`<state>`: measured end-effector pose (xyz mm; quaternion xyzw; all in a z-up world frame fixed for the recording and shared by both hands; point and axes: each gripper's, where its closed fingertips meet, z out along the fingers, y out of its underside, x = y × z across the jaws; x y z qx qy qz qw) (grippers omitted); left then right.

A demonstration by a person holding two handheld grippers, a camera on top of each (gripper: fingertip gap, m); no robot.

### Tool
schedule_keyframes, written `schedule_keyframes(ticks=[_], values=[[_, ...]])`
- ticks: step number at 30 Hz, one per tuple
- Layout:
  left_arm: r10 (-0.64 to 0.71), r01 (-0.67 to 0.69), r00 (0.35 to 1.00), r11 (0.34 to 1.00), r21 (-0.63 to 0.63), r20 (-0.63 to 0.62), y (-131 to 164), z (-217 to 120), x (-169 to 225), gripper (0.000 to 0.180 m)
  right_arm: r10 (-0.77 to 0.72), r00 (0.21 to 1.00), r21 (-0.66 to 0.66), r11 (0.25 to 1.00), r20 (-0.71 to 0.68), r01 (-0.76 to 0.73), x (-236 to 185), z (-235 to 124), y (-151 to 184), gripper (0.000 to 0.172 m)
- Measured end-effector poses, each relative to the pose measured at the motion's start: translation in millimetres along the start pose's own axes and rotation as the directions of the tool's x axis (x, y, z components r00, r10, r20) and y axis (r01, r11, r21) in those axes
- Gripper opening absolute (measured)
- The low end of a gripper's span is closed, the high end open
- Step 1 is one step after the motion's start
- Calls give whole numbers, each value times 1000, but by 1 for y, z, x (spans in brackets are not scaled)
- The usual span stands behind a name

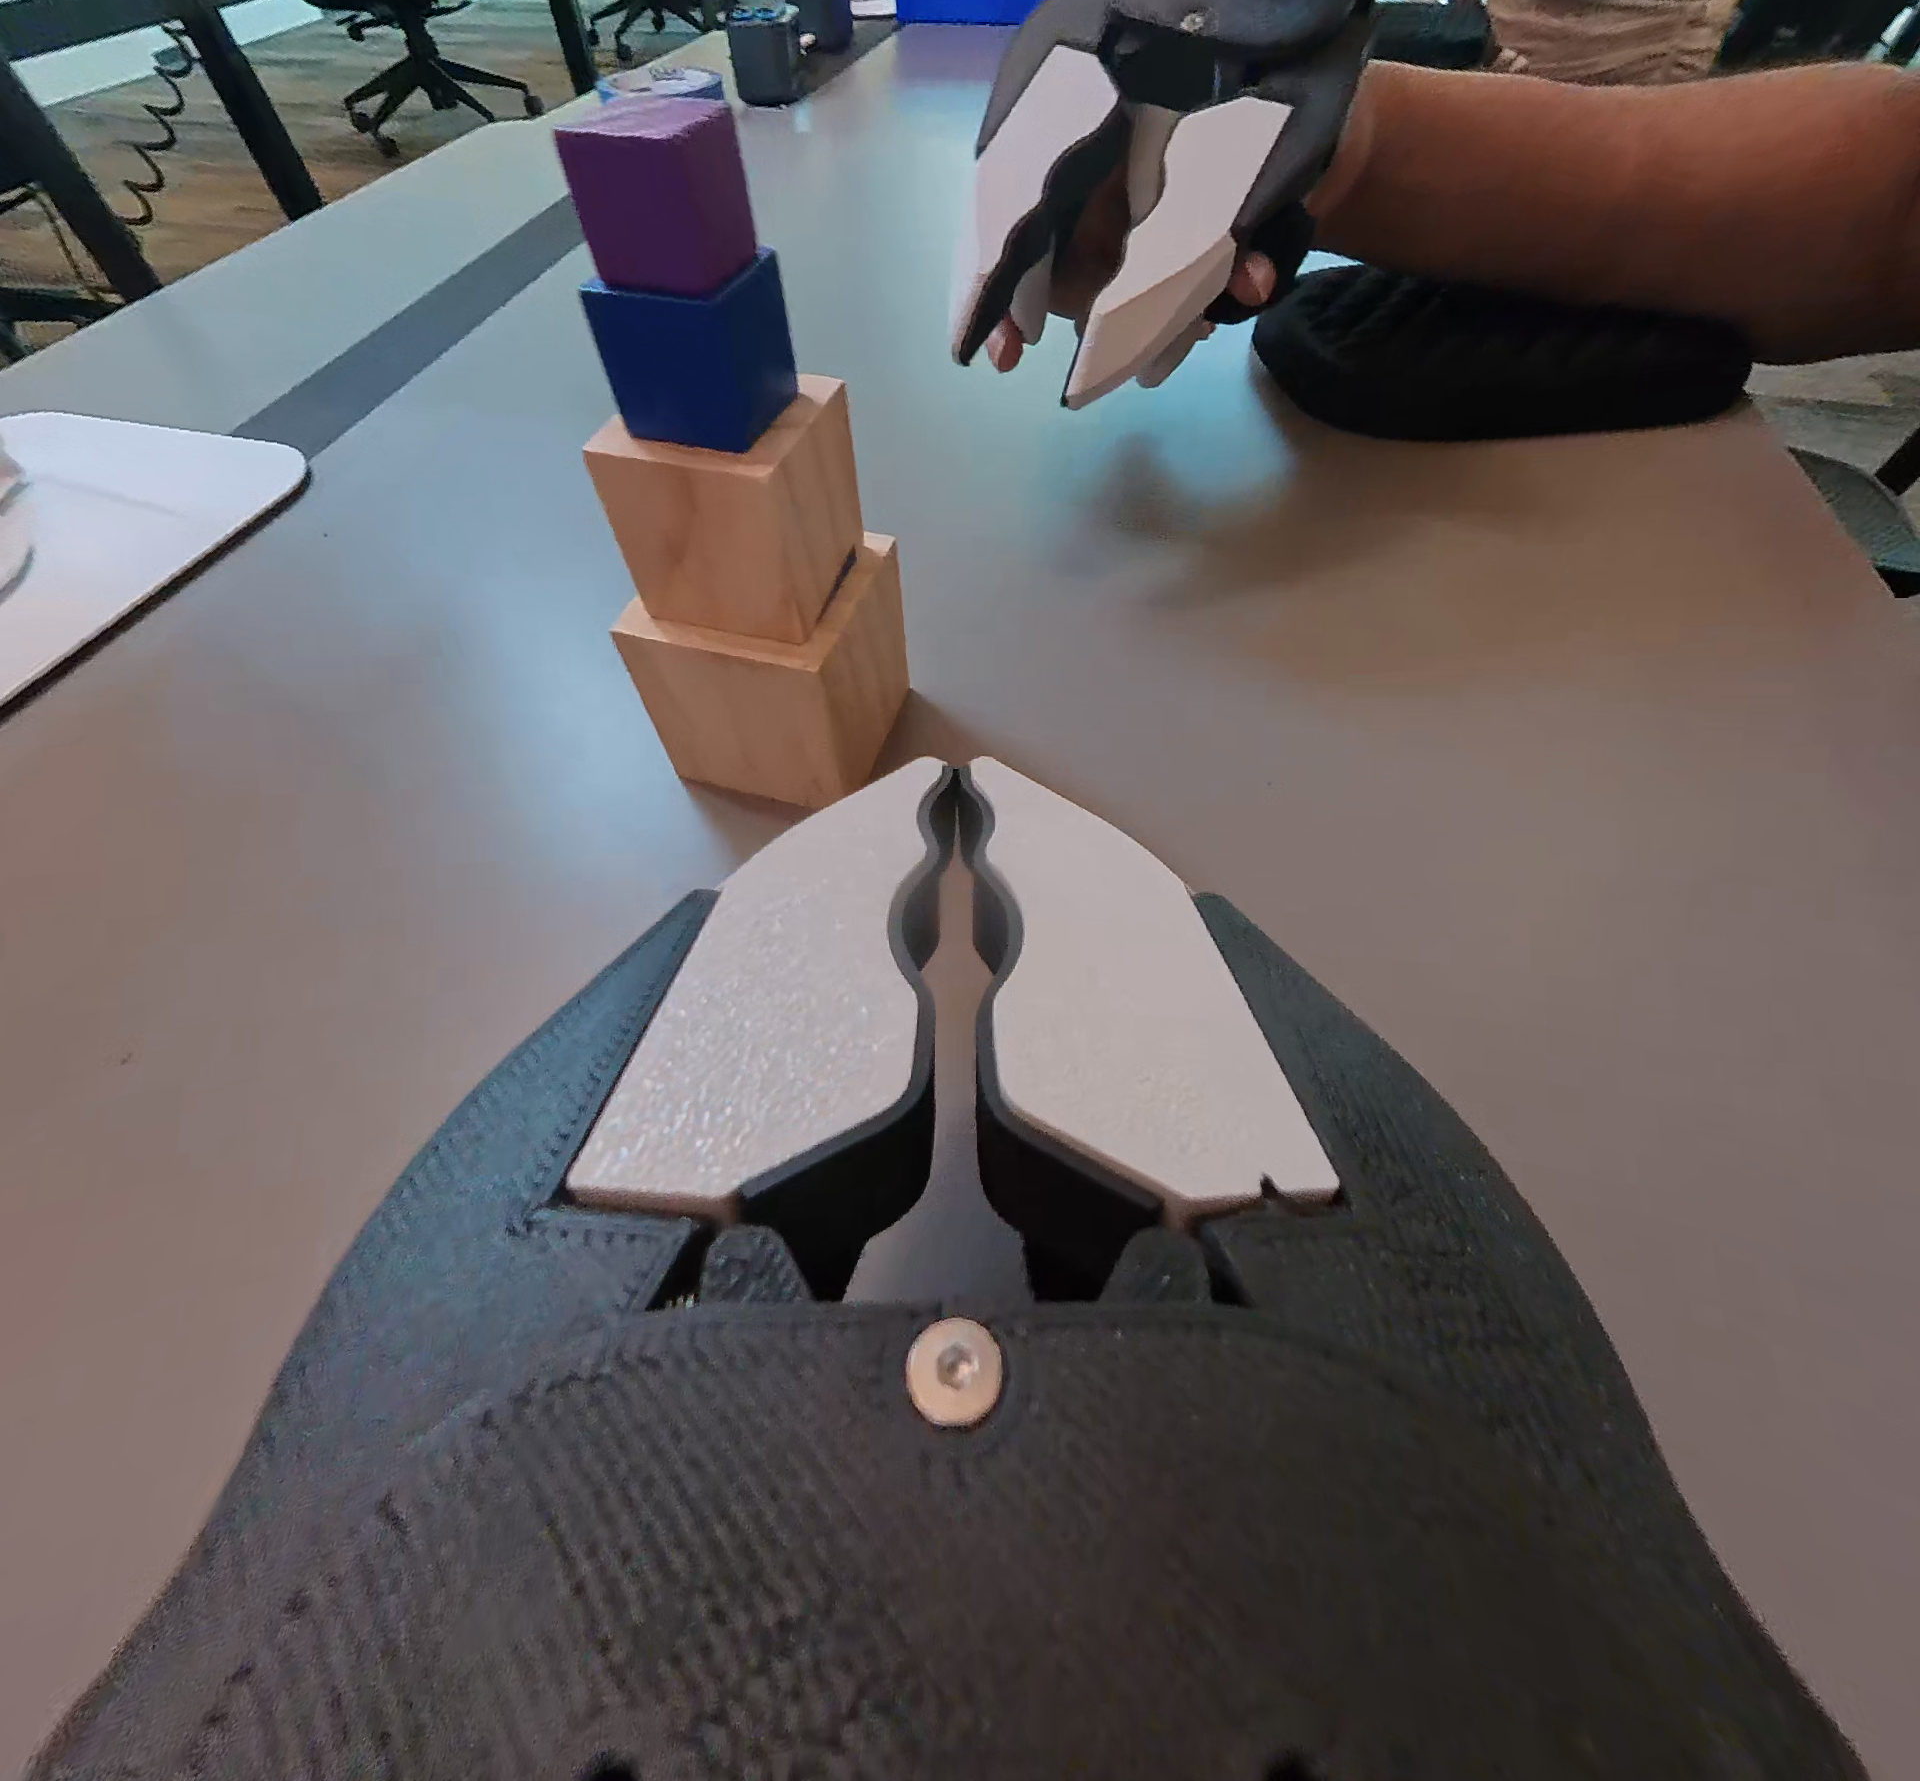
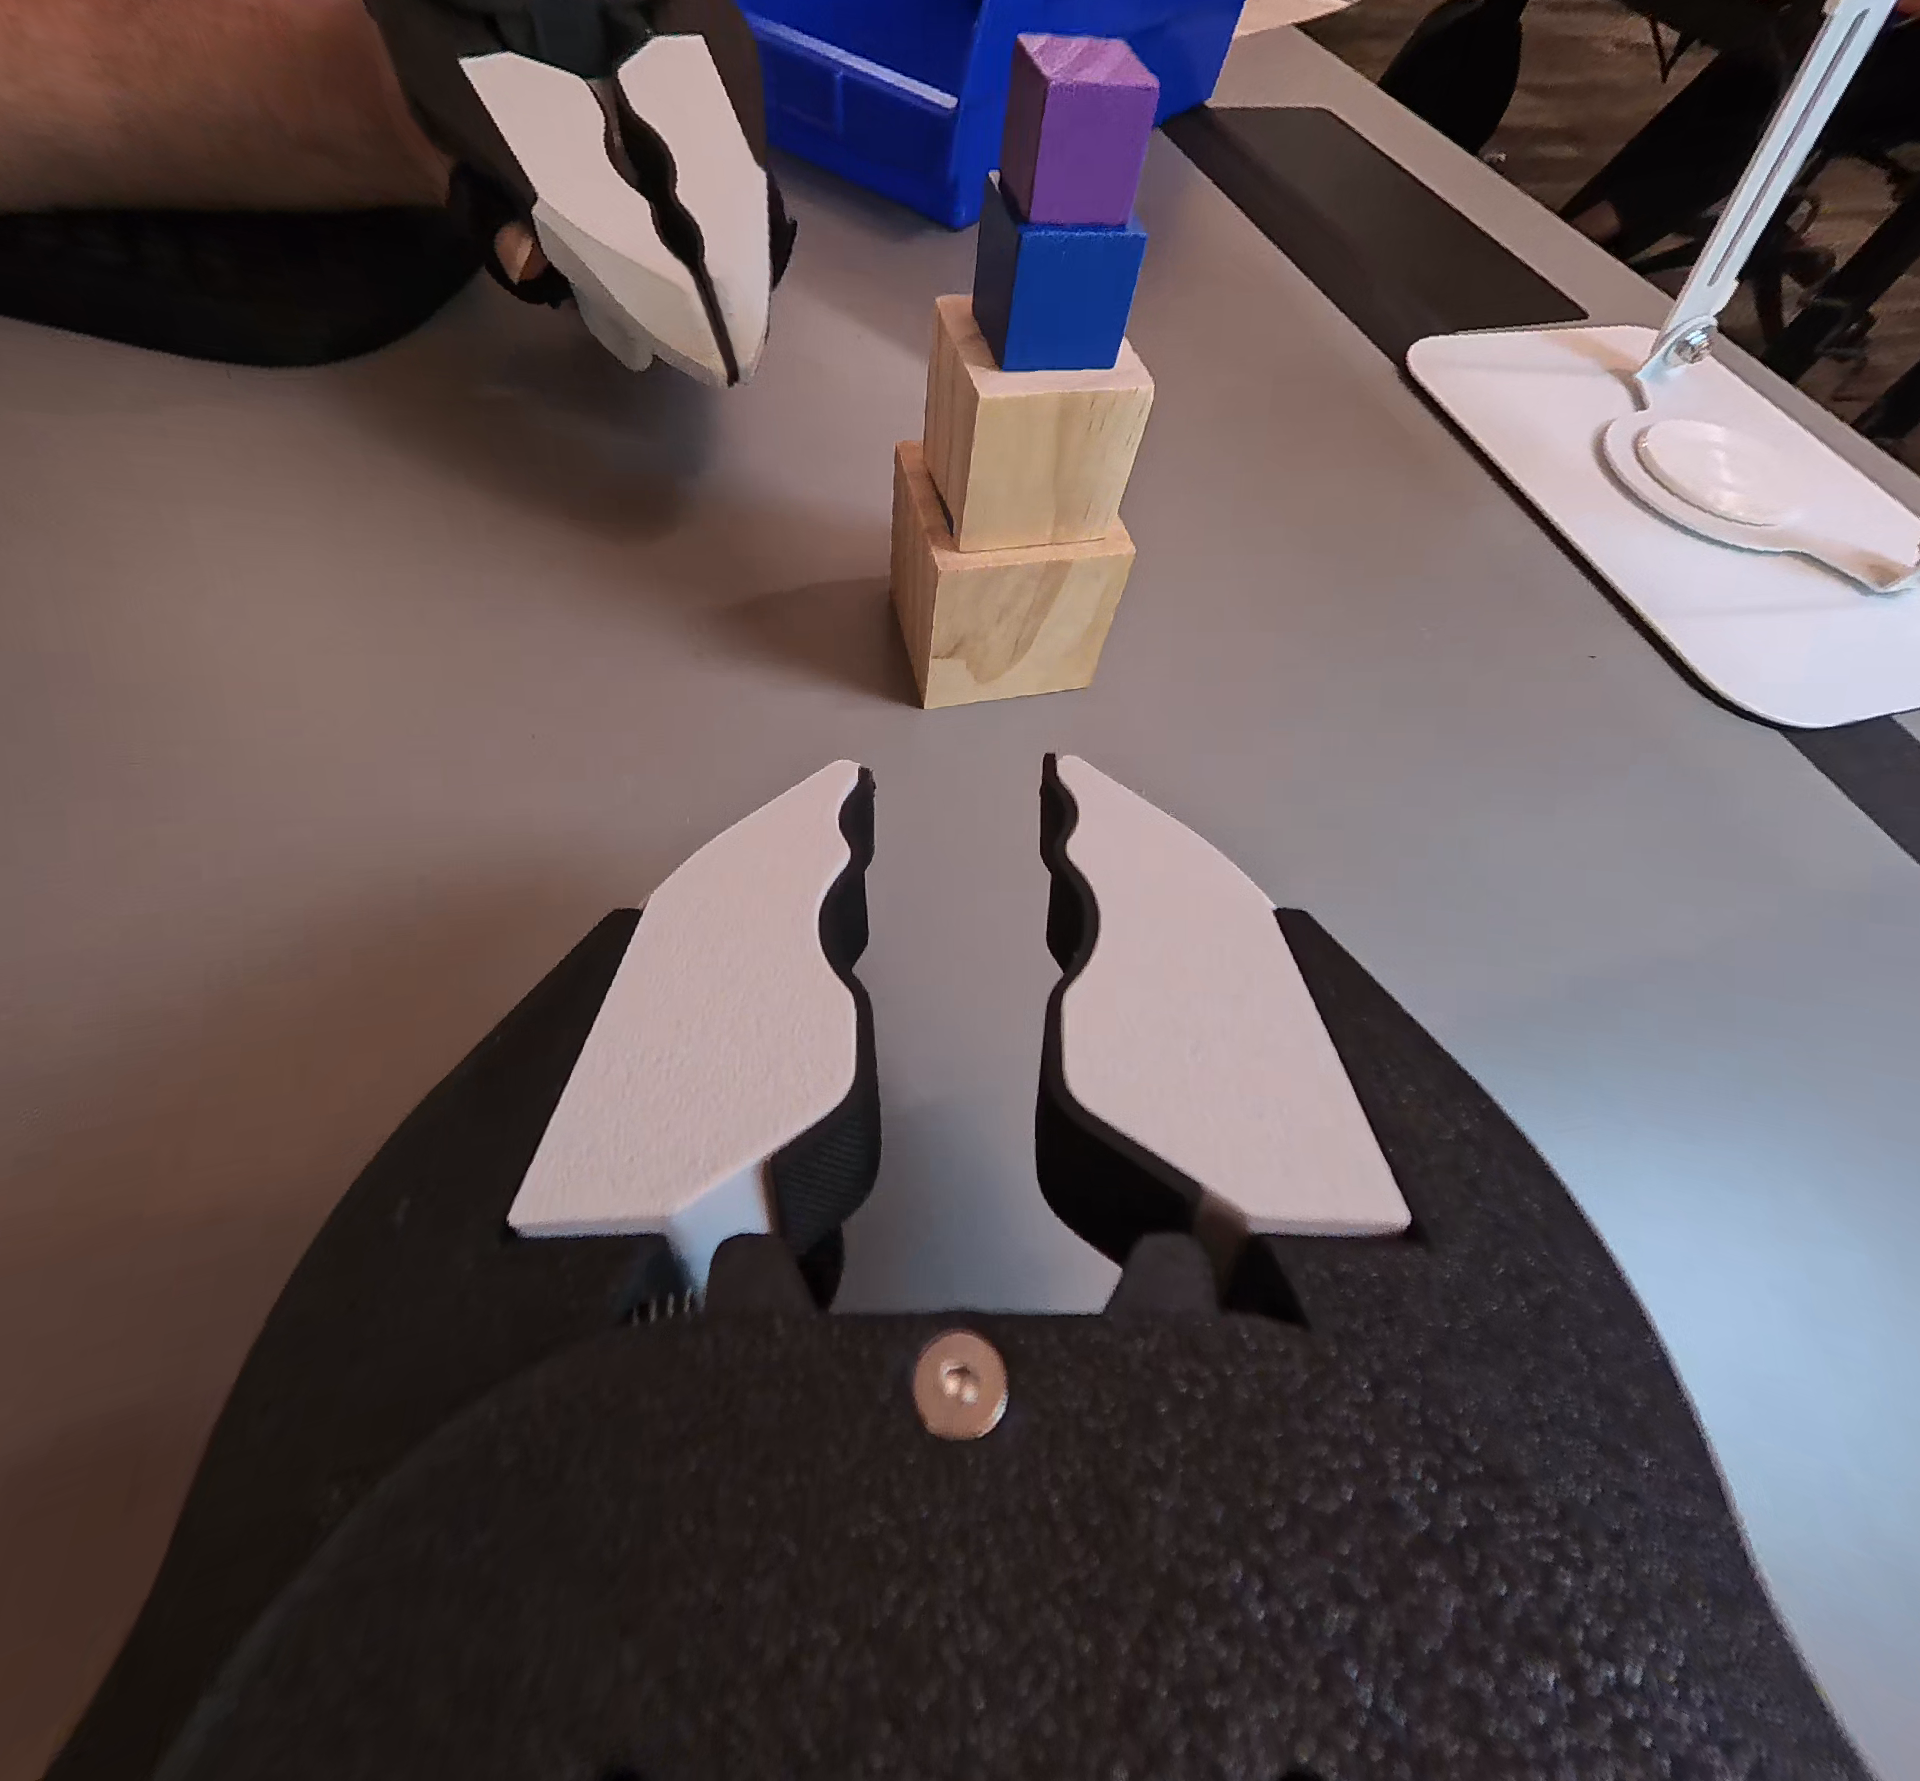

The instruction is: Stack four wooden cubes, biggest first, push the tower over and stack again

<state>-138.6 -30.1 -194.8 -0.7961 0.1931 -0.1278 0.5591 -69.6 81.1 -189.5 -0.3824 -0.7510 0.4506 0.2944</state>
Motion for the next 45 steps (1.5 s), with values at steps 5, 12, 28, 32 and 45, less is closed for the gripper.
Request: schedule_keyframes(ticks=[5,12,28,32,45], values=[[9,-13,996,999,-39,-92,2,16,9,0,7,1000,-19,1000,15,-7,-3,3,4,30],[37,-46,974,998,-33,-225,-12,40,27,0,7,1000,-36,999,13,-7,-2,4,7,30],[187,-177,982,960,-215,29,-43,70,-56,0,17,1000,-104,994,-21,-19,5,8,22,28],[89,-32,958,978,-206,274,-38,79,-113,0,8,999,-123,992,-35,-12,7,8,25,27],[29,-19,898,999,-27,440,-42,34,-132,0,4,1000,-118,993,-29,-8,7,8,24,27]])
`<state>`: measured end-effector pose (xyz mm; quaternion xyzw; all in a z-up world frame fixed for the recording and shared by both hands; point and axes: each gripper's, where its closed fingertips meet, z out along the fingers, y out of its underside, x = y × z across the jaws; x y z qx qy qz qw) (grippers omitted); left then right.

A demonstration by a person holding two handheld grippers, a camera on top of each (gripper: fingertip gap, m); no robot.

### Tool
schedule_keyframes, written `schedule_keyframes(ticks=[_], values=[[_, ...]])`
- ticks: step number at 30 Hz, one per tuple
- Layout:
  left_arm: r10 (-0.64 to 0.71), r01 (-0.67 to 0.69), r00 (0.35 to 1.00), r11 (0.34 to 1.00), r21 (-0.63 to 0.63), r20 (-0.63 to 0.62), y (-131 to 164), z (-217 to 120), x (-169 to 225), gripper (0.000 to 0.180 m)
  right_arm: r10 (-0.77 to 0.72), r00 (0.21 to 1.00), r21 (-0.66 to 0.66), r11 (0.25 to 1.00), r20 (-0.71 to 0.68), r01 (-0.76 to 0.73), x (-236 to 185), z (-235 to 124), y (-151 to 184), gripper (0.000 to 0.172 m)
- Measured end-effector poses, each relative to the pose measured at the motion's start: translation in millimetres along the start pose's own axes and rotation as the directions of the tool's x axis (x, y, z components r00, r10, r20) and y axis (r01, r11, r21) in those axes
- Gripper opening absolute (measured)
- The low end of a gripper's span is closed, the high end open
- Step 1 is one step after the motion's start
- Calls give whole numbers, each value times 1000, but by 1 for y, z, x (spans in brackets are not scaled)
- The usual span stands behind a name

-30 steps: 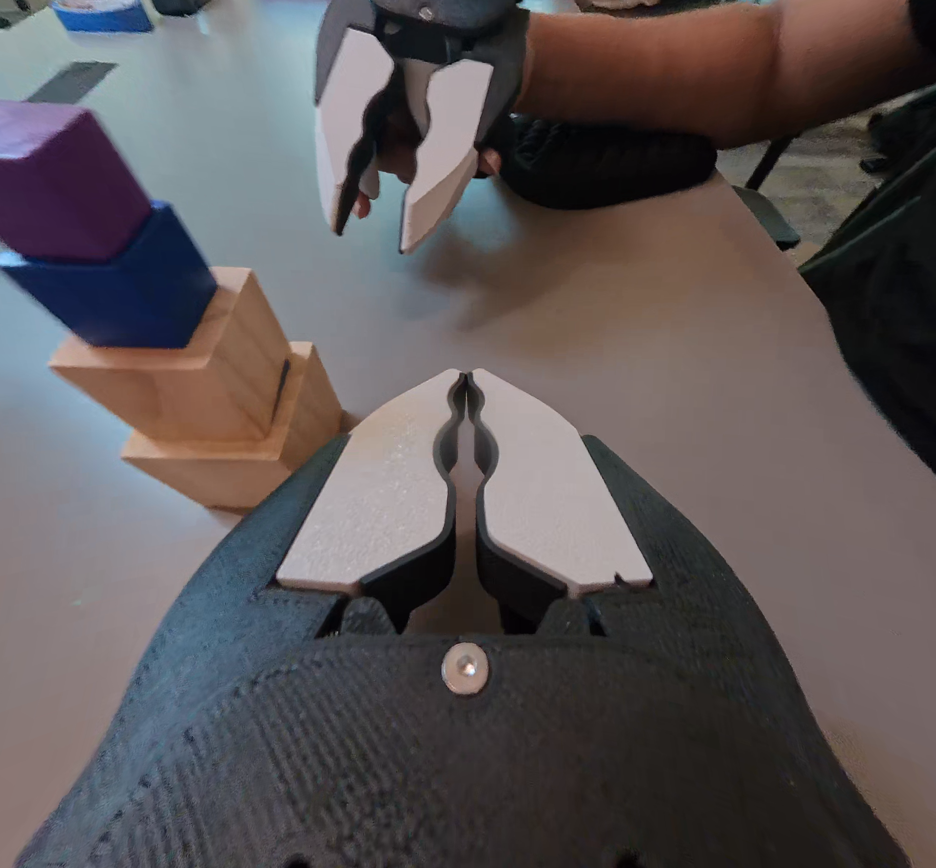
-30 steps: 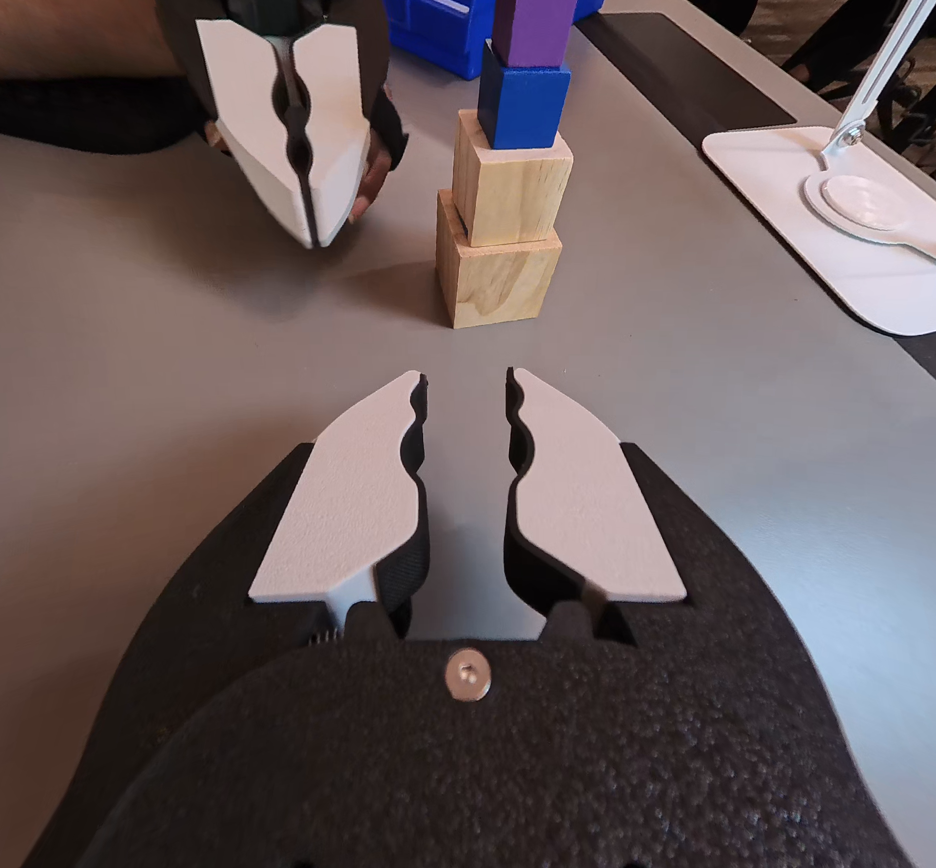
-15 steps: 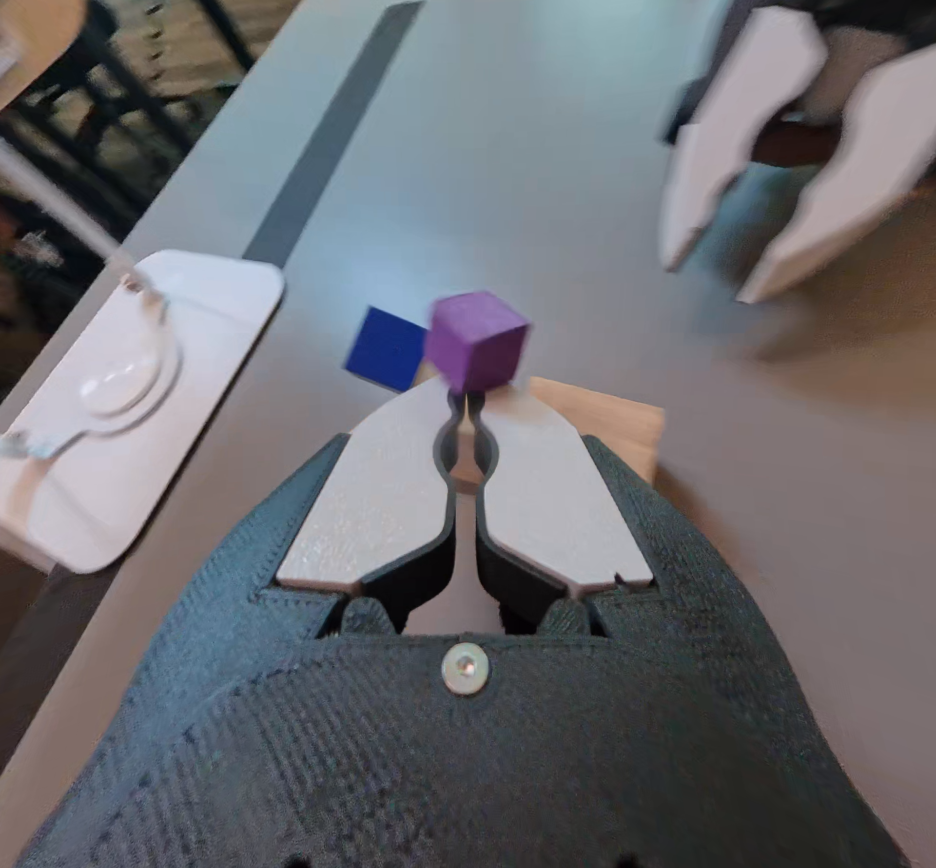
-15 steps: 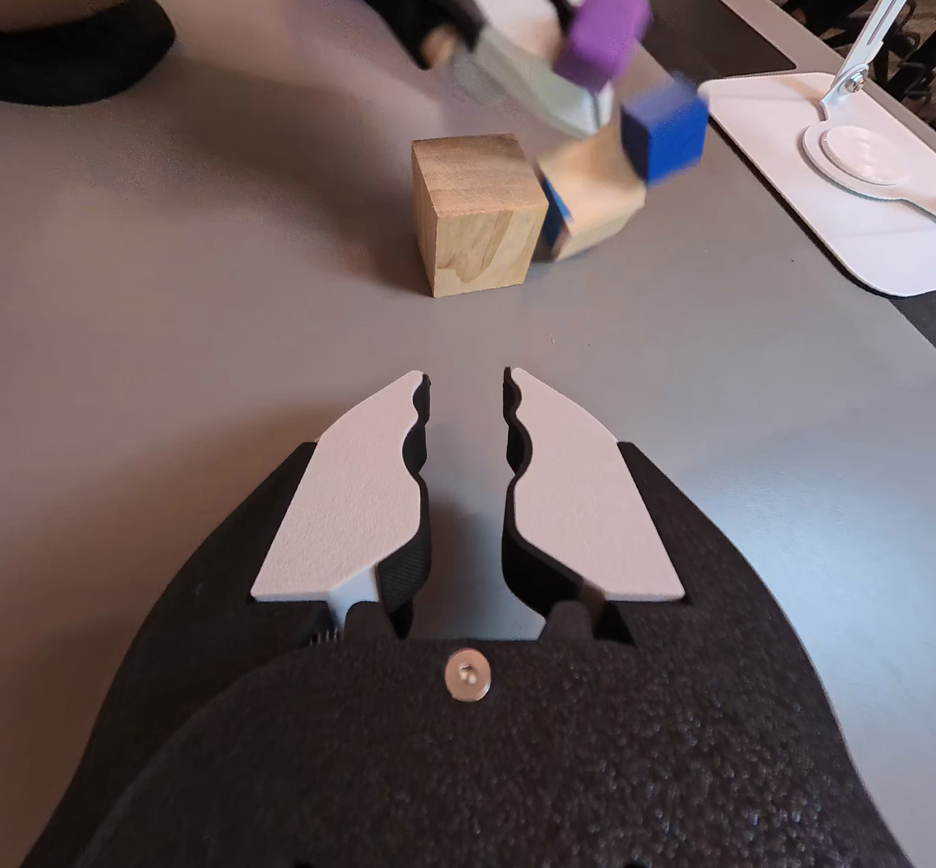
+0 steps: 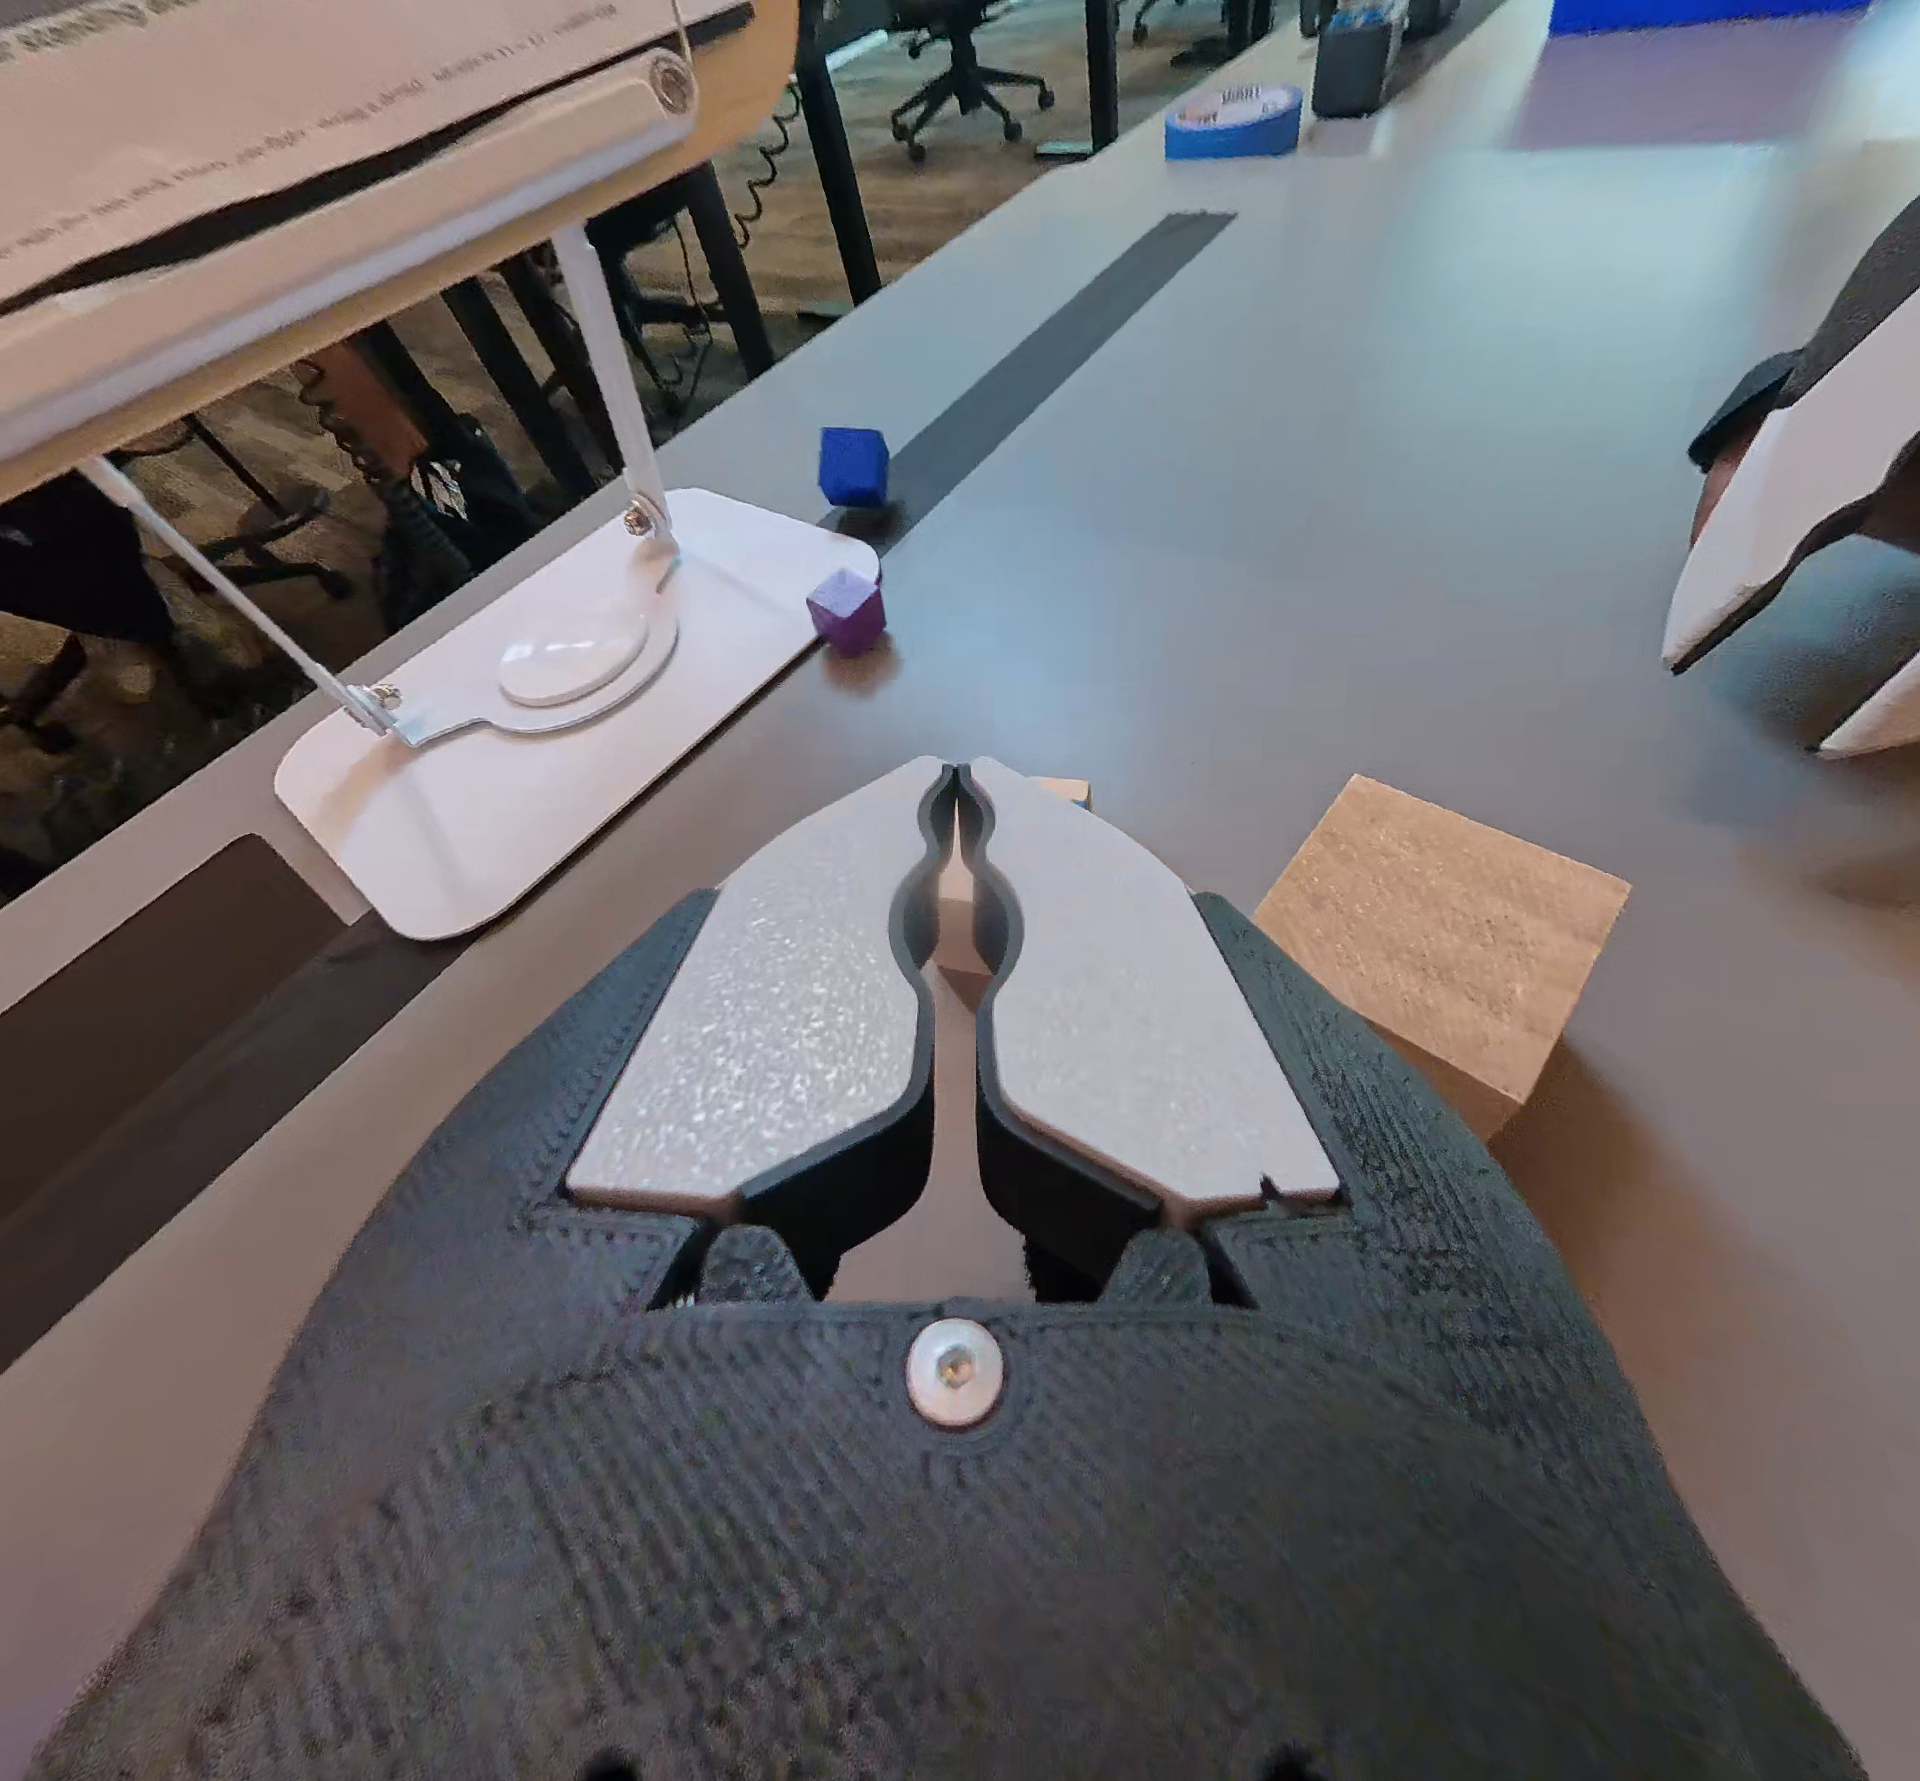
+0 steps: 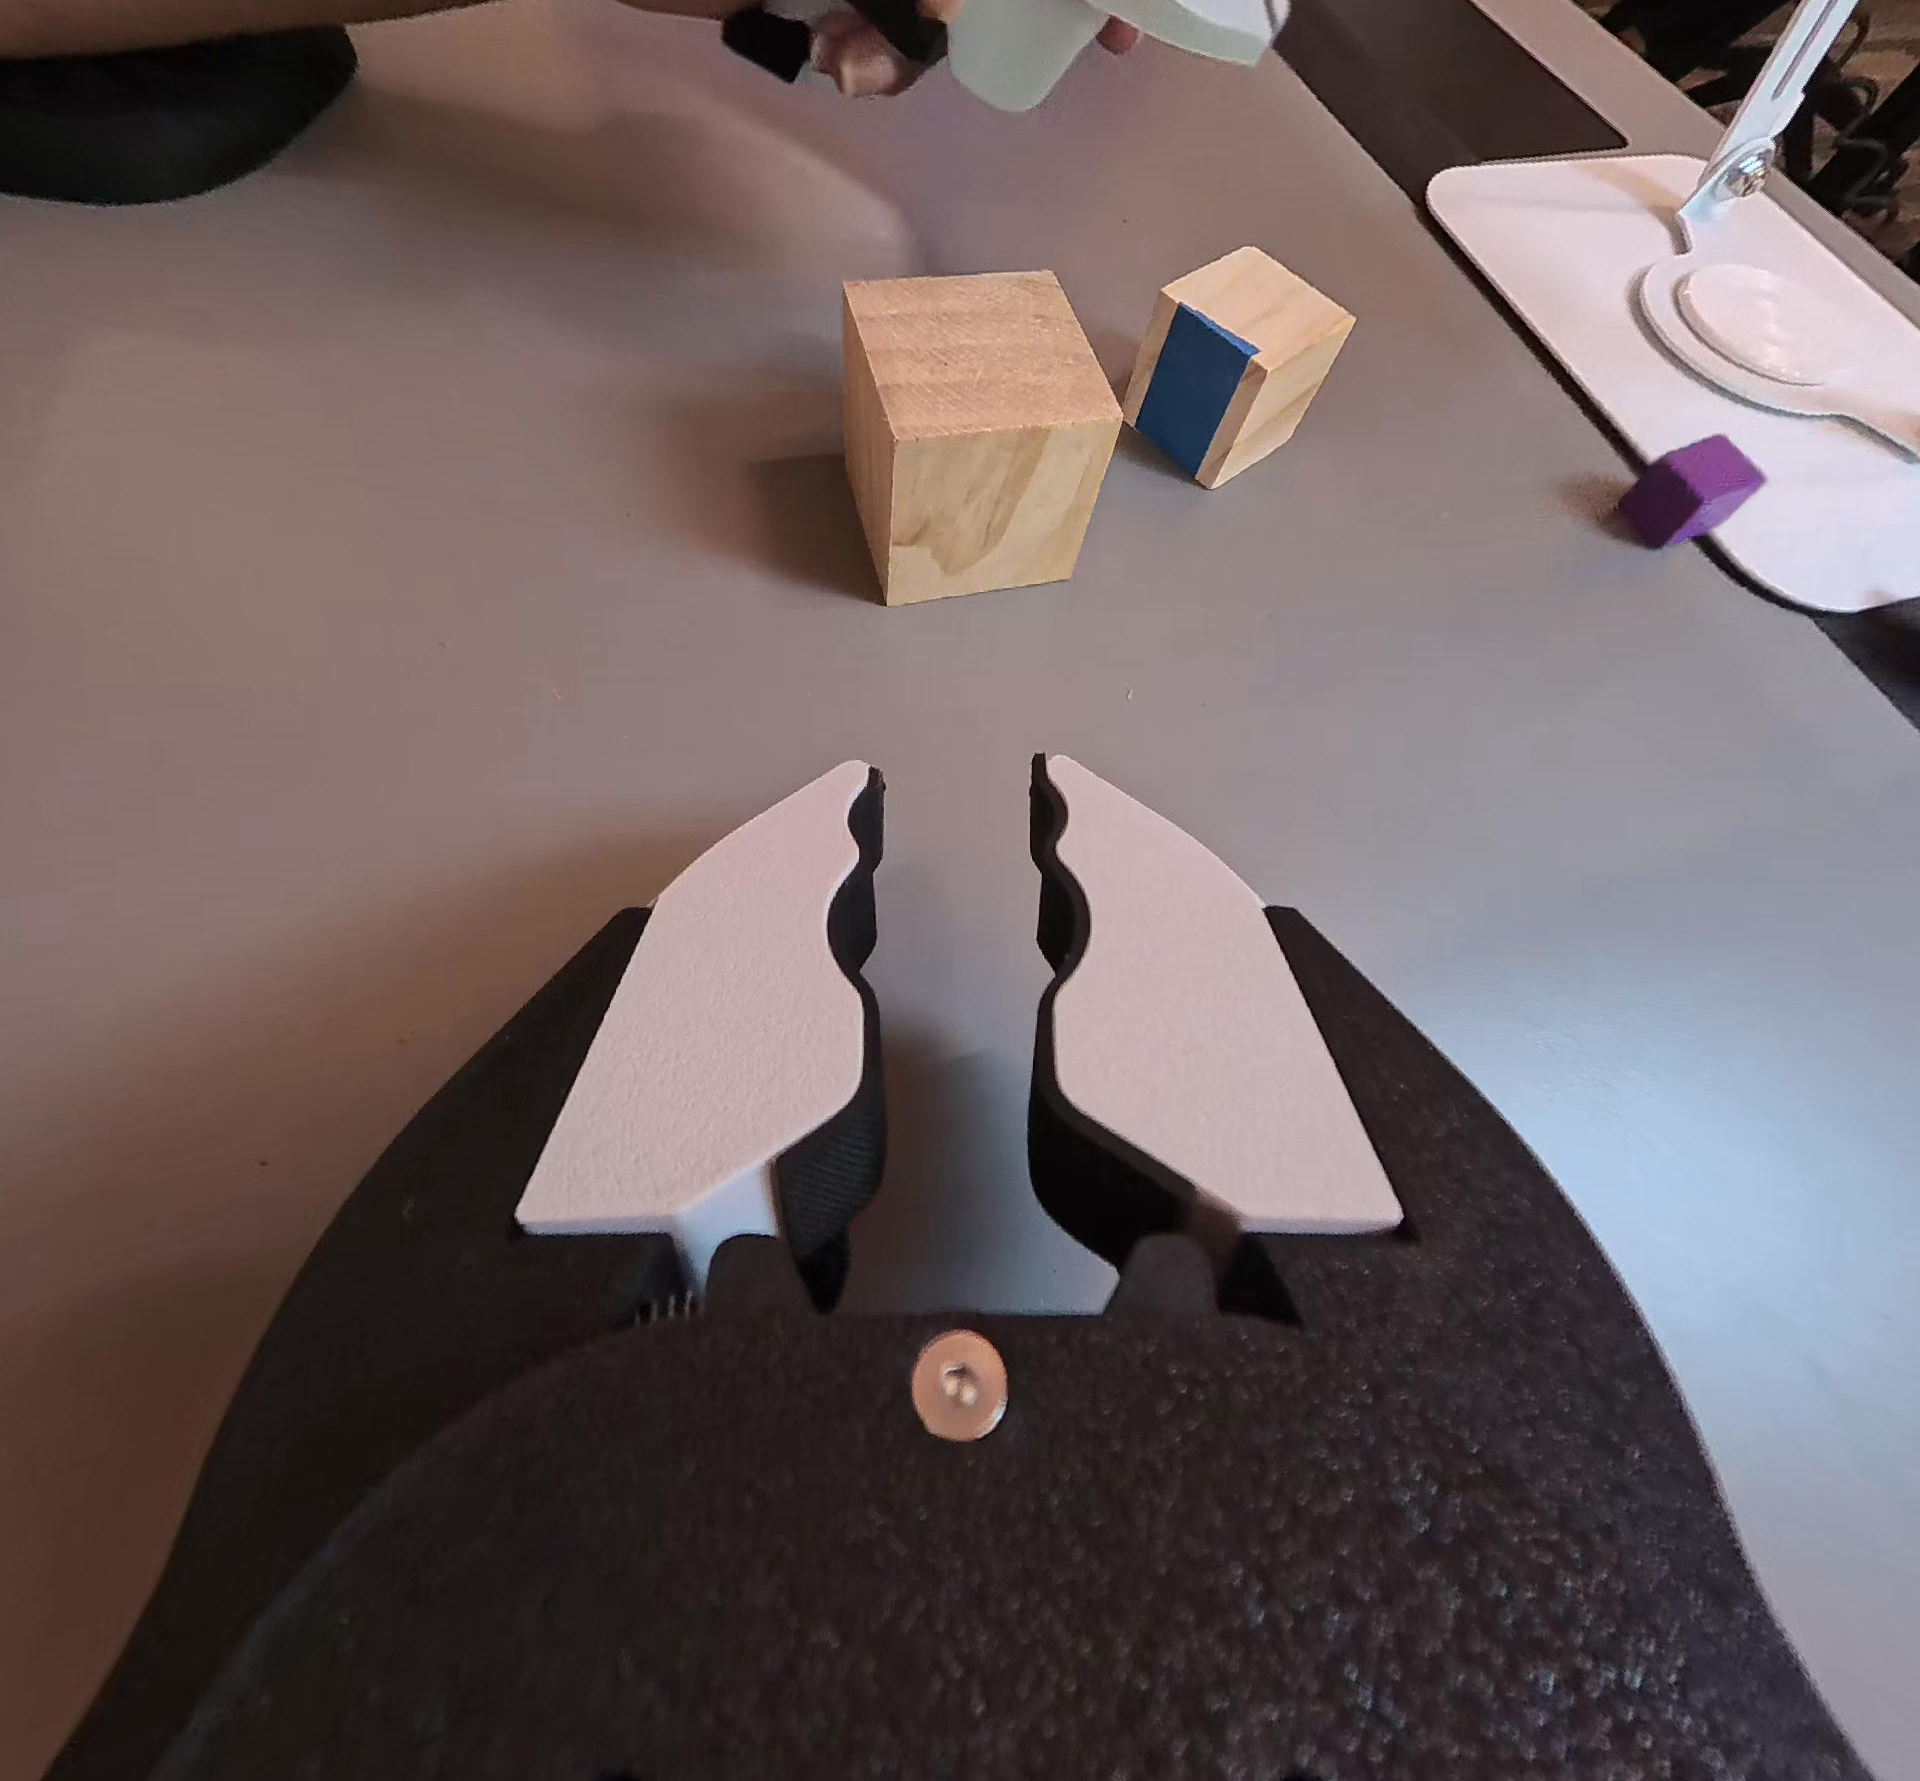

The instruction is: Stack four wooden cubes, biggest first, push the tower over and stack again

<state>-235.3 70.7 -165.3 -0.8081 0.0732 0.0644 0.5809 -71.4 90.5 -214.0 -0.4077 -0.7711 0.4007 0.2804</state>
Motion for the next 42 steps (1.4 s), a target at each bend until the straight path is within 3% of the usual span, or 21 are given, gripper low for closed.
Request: schedule_keyframes(ticks=[10,16,19,29,34,42], values=[[-150,155,988,966,209,-38,-5,-63,14,0,34,999,66,997,-30,-32,10,-8,-8,27],[-178,190,981,964,186,-80,3,-79,26,10,33,999,93,995,-35,-29,10,-6,-13,27],[-211,232,967,961,152,-145,3,-74,38,26,29,999,102,995,-43,-25,10,-6,-14,27],[-131,133,956,991,-10,-263,32,-71,64,88,67,998,187,980,20,-70,9,-9,-19,42],[-33,25,951,999,-31,-308,35,-80,70,91,68,998,164,984,9,-68,10,-5,-14,51],[-25,12,938,999,-40,-345,38,-86,74,83,88,996,98,991,26,-90,5,5,-6,74]])
